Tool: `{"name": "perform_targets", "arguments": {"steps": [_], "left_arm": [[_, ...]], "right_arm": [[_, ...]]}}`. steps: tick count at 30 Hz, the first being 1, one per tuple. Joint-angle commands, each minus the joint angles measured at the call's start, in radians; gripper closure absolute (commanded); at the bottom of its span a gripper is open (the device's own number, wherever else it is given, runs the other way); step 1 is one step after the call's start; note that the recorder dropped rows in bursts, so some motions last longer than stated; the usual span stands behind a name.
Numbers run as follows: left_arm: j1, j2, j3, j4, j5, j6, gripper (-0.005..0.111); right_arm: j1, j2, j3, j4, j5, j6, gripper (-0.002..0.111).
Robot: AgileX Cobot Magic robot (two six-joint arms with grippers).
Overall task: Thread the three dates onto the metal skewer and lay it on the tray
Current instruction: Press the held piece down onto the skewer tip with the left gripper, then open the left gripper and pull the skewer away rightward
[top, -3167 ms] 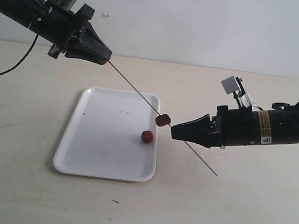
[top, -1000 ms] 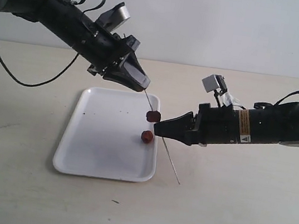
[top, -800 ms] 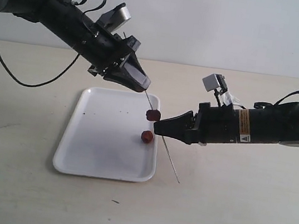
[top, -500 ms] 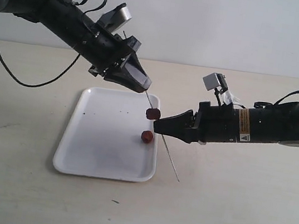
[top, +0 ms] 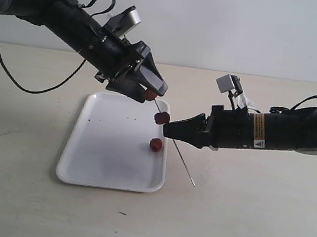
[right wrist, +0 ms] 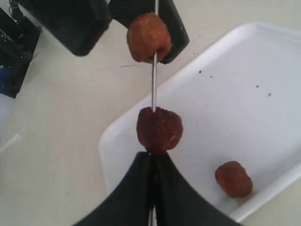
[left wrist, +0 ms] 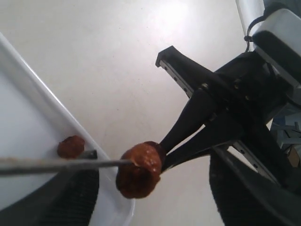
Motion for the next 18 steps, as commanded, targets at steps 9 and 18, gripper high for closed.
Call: {"name": "perform_targets", "arguments": {"steps": [9,18], "left_arm": [[0.006,-0.062,0.004,0.006,0.018,0.083,0.041],[0.009,-0.126,0.004,0.096,0.018,0.085,0.041]], "right_arm": [[0.002,-0.013,-0.006,0.151,-0.018,-0.008,0.108],[0.002,-0.017,-0.006,0.225,-0.015,-0.008,0.108]]}}
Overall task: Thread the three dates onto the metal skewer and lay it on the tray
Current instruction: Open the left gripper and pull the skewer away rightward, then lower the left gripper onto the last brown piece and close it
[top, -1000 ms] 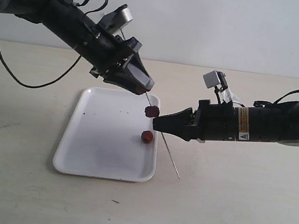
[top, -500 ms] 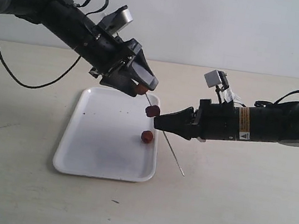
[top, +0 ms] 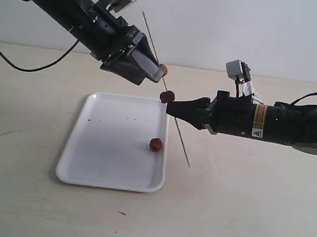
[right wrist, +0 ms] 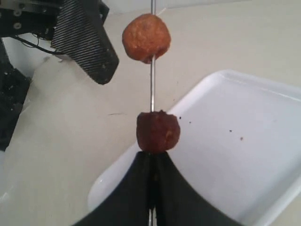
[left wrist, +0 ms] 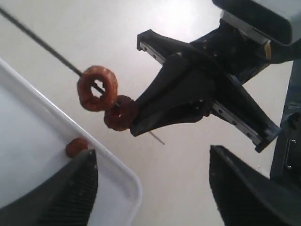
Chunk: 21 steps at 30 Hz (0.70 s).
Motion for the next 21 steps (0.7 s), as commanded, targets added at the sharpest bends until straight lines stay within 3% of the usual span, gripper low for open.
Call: {"name": "perform_targets", "arguments": {"steps": [1,11,17,21], "left_arm": [[0.003,-0.026,0.002,0.035,0.009,0.010,0.041],[0.003,-0.022,0.049,0.080,0.009,0.061,0.045],[-0.009,0.003,0.092,0.078,0.009,0.084,0.045],[-0.036,0.014,0.096,0.091,-0.003,0.086,0.045]], "right_arm": [[0.002,-0.015,-0.004,0.048,-0.007,-0.006,0.108],[0.002,-0.132,-0.002,0.057,0.004,-0.004,0.108],[0.002,-0.242,0.075,0.075,0.226,-0.013,0.108],[-0.007,-0.309,0.156,0.127,0.284,-0.038,0.108]]}}
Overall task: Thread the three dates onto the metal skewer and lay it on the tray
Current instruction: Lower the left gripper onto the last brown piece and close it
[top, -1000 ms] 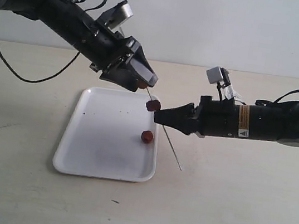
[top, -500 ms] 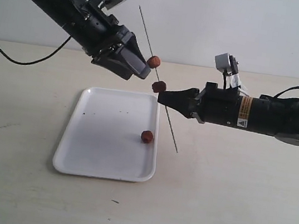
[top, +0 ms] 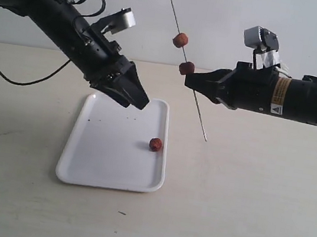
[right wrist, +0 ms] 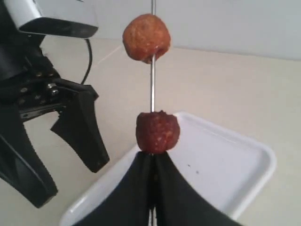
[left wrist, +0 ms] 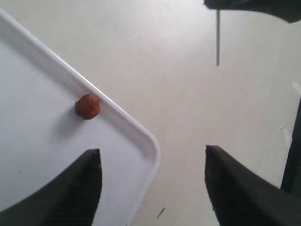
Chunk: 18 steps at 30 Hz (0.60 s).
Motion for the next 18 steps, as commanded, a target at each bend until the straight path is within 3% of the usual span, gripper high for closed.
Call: {"name": "perform_targets", "arguments": {"steps": [1,9,11,14,18], "left_arm": [[-0.042,0.009,0.009,0.021,-0.037,0.012,0.045],[-0.172,0.009,0.009,0.259,-0.241,-0.023,0.044],[-0.199,0.009,0.009,0.329,-0.292,-0.114,0.045],[-0.232,0.009,0.009,0.456,-0.379,-0.380,0.045],[-0.266,0.016,0.009,0.504,-0.409,-0.566,0.045]], "right_arm": [[-0.009,-0.080,0.087,0.059,0.088,-0.018,0.108],[-0.016,-0.137,0.168,0.087,0.247,-0.028,0.108],[-0.016,-0.139,0.168,0.085,0.247,-0.028,0.108],[-0.016,-0.139,0.168,0.085,0.247,-0.028,0.108],[-0.016,-0.139,0.168,0.087,0.247,-0.028,0.108]]}}
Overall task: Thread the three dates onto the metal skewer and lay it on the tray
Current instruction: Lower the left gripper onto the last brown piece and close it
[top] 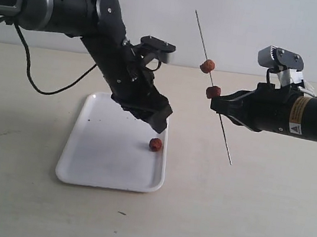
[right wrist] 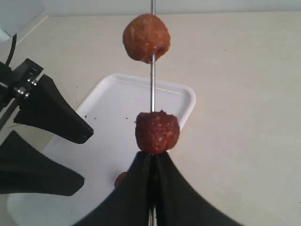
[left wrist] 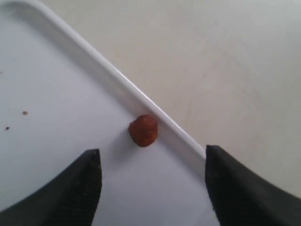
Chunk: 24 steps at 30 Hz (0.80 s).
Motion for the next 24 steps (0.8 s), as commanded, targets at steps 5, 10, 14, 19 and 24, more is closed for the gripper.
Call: {"name": "perform_targets", "arguments": {"steps": [5,10,14,19,24], "left_arm": [[-0.062,0.053,-0.001,0.074,-0.074,-0.338,0.045],[-0.073,0.110,-0.004,0.082,-0.079,-0.412,0.045],[-0.073,0.113,-0.004,0.093,-0.086,-0.429,0.045],[-0.073,0.113,-0.004,0.096,-0.125,-0.452,0.045],[-0.073,0.113,-0.004,0.125,-0.145,-0.502,0.045]], "right_arm": [[-0.006,-0.014,0.005,0.014,-0.001,-0.007,0.108],[-0.006,-0.014,0.005,0.014,-0.001,-0.007,0.108],[-0.006,-0.014,0.005,0.014,-0.012,-0.005,0.108],[-0.006,-0.014,0.005,0.010,-0.024,-0.005,0.108],[-0.006,-0.014,0.005,0.010,-0.024,-0.005,0.108]]}}
